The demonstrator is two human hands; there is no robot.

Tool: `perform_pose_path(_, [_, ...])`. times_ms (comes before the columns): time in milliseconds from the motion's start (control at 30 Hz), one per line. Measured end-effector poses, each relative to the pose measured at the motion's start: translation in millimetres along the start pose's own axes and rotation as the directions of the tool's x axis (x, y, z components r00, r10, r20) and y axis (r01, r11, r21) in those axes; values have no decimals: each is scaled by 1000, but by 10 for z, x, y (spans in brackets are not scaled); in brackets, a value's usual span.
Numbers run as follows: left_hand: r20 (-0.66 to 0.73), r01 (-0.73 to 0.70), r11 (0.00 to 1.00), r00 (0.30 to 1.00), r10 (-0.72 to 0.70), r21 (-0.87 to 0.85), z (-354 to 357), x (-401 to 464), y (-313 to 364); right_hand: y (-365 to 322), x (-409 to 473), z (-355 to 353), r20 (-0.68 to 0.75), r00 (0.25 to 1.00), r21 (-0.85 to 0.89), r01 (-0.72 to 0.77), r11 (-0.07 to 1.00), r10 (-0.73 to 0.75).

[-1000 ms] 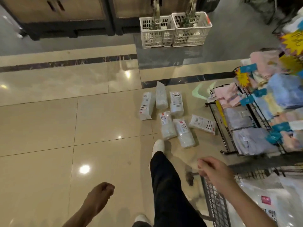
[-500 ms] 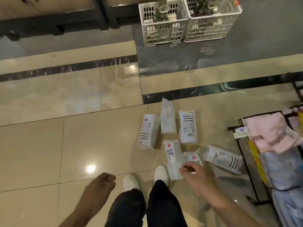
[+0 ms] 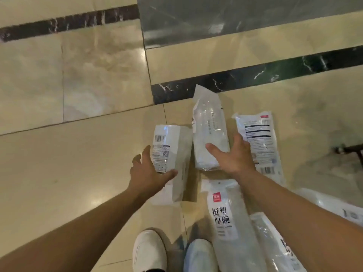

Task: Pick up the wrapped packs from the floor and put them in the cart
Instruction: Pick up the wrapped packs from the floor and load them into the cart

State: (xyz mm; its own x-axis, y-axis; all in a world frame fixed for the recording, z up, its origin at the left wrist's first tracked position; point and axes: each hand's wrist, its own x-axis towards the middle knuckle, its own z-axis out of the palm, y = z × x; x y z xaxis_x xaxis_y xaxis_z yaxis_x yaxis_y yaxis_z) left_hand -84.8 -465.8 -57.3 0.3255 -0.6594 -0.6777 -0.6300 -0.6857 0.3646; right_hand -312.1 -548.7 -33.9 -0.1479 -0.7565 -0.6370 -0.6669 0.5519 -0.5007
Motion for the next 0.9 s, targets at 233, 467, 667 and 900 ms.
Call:
perform_pose_path(233, [-19, 24, 995, 999, -26, -99, 563, 607, -82, 119, 848, 584, -23, 1000, -103, -2, 995, -1])
perform_pose_path(467, [-80, -16, 937, 997, -12, -349, 111, 299, -78, 20, 488, 336, -69, 998, -133, -22, 991, 13])
perform_pose_path(667, [-42, -80, 859, 997, 69, -506, -1156, -852, 319, -517, -1024, -723, -11, 999, 151, 50, 987, -49])
perform_pose_path(900, [113, -227, 821, 937, 331, -523, -3181, -2799, 1391, -1746, -3385, -2340, 45, 997, 394, 42, 918, -65])
